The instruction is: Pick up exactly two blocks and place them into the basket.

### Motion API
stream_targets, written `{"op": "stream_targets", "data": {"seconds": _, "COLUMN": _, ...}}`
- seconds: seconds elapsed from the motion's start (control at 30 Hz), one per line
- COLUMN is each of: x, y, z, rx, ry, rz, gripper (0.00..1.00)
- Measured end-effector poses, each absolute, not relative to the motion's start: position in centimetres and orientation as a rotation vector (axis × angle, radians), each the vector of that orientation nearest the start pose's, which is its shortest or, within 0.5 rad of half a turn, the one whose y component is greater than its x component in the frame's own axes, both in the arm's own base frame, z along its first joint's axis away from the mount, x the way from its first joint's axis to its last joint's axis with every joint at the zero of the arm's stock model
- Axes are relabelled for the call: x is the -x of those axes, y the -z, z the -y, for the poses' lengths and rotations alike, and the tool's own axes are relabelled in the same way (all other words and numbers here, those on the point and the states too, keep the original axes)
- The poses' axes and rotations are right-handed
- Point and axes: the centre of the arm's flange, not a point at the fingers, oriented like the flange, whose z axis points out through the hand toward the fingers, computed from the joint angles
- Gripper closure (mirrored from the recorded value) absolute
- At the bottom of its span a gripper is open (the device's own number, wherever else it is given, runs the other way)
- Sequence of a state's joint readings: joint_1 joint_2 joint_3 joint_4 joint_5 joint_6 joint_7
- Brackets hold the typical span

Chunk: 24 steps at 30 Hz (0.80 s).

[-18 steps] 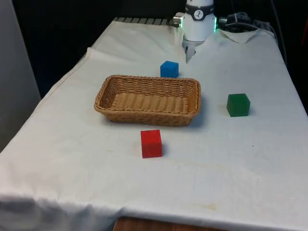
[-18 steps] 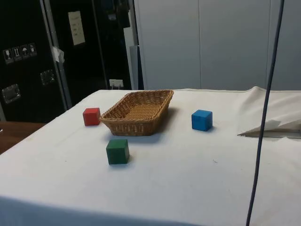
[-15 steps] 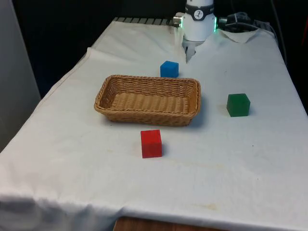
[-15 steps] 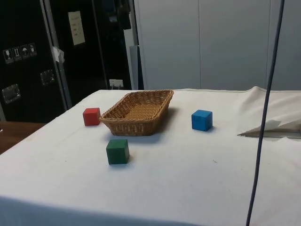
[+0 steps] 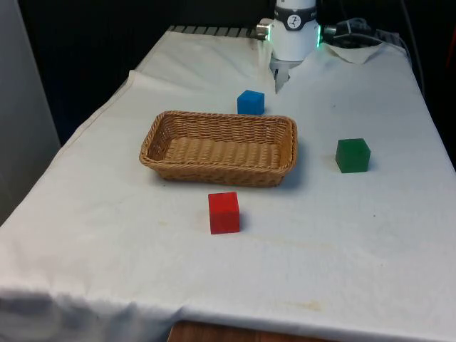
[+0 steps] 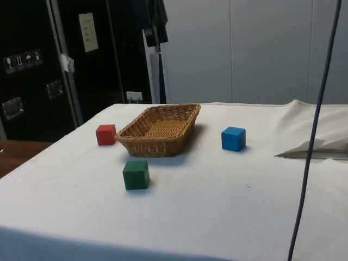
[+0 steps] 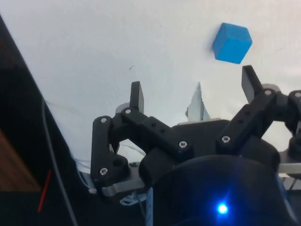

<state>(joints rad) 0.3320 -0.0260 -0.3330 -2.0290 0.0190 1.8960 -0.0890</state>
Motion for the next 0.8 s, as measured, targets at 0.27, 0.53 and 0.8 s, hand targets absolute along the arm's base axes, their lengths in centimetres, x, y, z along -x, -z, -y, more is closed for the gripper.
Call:
{"op": "stream_targets", "data": {"seconds": 0.27, "x": -51.8, "y": -43.2, "z": 0.1, "rx": 3.131, "ry": -0.185, "rz": 0.092, "gripper": 0.00}}
{"op": "stream_targets", "data": {"seconds": 0.53, "x": -49.7, "y": -41.1, "z": 0.2, "rx": 3.163, "ry": -0.207, "rz": 0.054, "gripper": 0.02}}
{"op": "stream_targets", "data": {"seconds": 0.8, "x": -48.9, "y": -40.5, "z": 0.2, "rx": 3.175, "ry": -0.203, "rz": 0.040, "gripper": 0.87}}
